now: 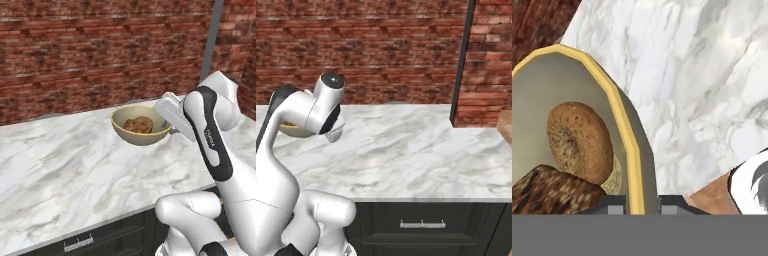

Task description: Pick up the heated bread from the toaster oven and place it in the bowl. Then move the bread bowl to the dining counter.

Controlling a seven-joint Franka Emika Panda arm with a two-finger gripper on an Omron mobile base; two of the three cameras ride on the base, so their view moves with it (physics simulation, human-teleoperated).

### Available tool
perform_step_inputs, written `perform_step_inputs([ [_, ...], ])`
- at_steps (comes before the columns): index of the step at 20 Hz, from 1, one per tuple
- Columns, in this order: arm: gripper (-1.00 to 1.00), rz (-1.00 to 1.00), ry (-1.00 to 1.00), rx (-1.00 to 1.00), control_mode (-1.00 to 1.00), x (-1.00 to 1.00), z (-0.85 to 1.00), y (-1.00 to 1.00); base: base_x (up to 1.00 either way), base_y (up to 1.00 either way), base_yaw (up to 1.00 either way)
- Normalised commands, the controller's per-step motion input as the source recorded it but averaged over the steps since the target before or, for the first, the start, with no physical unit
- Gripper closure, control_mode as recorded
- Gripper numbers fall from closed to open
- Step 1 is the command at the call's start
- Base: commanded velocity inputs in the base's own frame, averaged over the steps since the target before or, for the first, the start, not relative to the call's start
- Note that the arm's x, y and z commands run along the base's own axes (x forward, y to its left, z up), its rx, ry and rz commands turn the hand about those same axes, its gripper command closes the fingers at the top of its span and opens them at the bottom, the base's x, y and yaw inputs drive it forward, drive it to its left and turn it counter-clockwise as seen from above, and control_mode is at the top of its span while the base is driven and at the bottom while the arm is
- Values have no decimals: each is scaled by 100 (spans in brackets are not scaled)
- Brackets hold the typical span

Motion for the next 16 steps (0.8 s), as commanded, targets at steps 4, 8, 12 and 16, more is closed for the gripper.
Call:
perform_step_inputs([
  [4, 100, 0, 8, 0, -100, 100, -54, 27, 0, 0, 0],
  [8, 100, 0, 9, -1, -100, 100, -65, 30, 0, 0, 0],
  [12, 100, 0, 4, -6, -100, 100, -47, 48, 0, 0, 0],
  [16, 100, 0, 2, 0, -100, 100, -28, 34, 0, 0, 0],
])
